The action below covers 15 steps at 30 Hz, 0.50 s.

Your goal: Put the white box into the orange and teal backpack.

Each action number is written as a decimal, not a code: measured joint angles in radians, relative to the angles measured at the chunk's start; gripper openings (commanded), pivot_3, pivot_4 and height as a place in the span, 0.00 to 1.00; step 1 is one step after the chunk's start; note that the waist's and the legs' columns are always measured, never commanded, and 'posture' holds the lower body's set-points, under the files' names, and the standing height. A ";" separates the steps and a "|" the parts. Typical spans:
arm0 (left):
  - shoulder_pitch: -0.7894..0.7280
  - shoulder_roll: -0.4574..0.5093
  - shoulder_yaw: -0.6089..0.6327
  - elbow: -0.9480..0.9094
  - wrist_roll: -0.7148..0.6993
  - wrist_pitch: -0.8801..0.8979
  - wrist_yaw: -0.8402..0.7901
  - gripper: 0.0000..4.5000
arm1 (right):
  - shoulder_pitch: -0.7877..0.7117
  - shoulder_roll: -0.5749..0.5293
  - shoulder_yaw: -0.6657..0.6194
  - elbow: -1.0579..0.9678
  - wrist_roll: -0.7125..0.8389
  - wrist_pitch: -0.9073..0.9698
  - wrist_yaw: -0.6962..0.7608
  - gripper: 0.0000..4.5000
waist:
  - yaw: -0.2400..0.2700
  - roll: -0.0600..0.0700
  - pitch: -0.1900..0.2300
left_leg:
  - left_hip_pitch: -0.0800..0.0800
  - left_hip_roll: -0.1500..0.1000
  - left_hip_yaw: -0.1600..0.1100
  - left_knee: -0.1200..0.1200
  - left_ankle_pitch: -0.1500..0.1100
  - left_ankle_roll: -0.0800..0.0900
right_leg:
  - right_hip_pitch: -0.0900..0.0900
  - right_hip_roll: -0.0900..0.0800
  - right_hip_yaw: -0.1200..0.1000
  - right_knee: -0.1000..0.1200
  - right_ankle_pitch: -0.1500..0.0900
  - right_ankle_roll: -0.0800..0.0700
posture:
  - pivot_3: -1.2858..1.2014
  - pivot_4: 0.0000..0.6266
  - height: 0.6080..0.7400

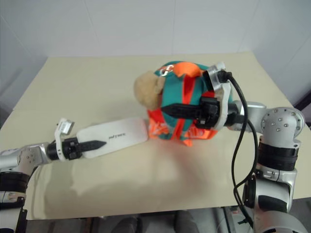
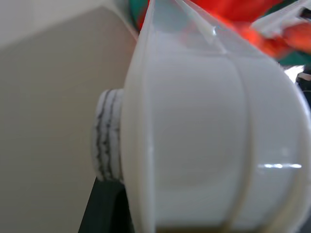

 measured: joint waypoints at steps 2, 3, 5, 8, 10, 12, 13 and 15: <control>0.013 0.003 0.015 0.000 0.000 -0.001 0.000 0.27 | 0.001 -0.023 -0.001 0.001 0.071 0.028 -0.035 0.12 | 0.000 0.000 0.000 | 0.000 0.000 0.000 0.000 0.000 0.000 | 0.000 -0.001 0.000 0.000 0.000 0.000 | 0.52 0.24 1.00; 0.020 0.003 0.024 0.000 0.000 -0.002 0.000 0.27 | 0.009 -0.053 0.001 -0.001 0.129 0.041 -0.055 0.12 | 0.002 0.000 0.000 | 0.000 0.000 0.000 0.000 0.000 0.000 | 0.000 -0.001 0.000 -0.001 0.000 0.000 | 0.52 0.24 1.00; 0.035 0.005 0.041 0.000 -0.001 -0.008 0.000 0.27 | 0.038 -0.115 0.008 -0.011 0.236 0.049 -0.084 0.12 | 0.002 0.000 0.000 | 0.000 0.000 0.000 -0.001 0.000 0.001 | 0.000 -0.001 -0.001 -0.001 0.000 0.000 | 0.52 0.24 1.00; 0.060 0.010 0.065 -0.006 -0.005 -0.009 0.000 0.27 | 0.096 -0.189 0.038 -0.042 0.364 0.043 -0.126 0.12 | -0.001 0.000 0.000 | 0.000 0.000 0.001 0.000 -0.001 0.001 | 0.000 -0.001 0.000 -0.002 0.000 0.000 | 0.52 0.24 1.00; 0.073 0.010 0.074 -0.020 -0.005 -0.010 0.003 0.27 | 0.131 -0.227 0.066 -0.054 0.420 0.021 -0.146 0.12 | -0.003 0.000 0.000 | 0.000 0.000 0.001 0.000 -0.001 0.001 | 0.000 -0.001 0.000 -0.001 0.000 0.000 | 0.52 0.24 1.00; 0.098 0.013 0.088 -0.045 -0.008 -0.014 0.006 0.27 | 0.151 -0.252 0.082 -0.056 0.440 0.009 -0.149 0.12 | -0.004 0.000 0.000 | 0.001 0.001 0.002 0.000 -0.001 0.001 | 0.000 0.000 0.001 0.000 0.000 0.000 | 0.52 0.24 1.00; 0.123 0.019 0.101 -0.071 -0.013 -0.018 0.007 0.27 | 0.164 -0.271 0.090 -0.054 0.441 0.005 -0.148 0.12 | -0.003 -0.001 0.000 | 0.001 0.001 0.002 0.000 -0.001 0.001 | 0.000 0.000 0.001 0.000 0.000 0.000 | 0.52 0.24 1.00; 0.170 0.041 0.128 -0.124 -0.022 -0.019 0.005 0.27 | 0.186 -0.303 0.093 -0.045 0.439 0.002 -0.140 0.12 | 0.000 -0.001 0.000 | 0.000 0.001 0.002 0.000 -0.001 0.002 | 0.000 0.000 0.001 -0.001 0.000 0.000 | 0.52 0.24 1.00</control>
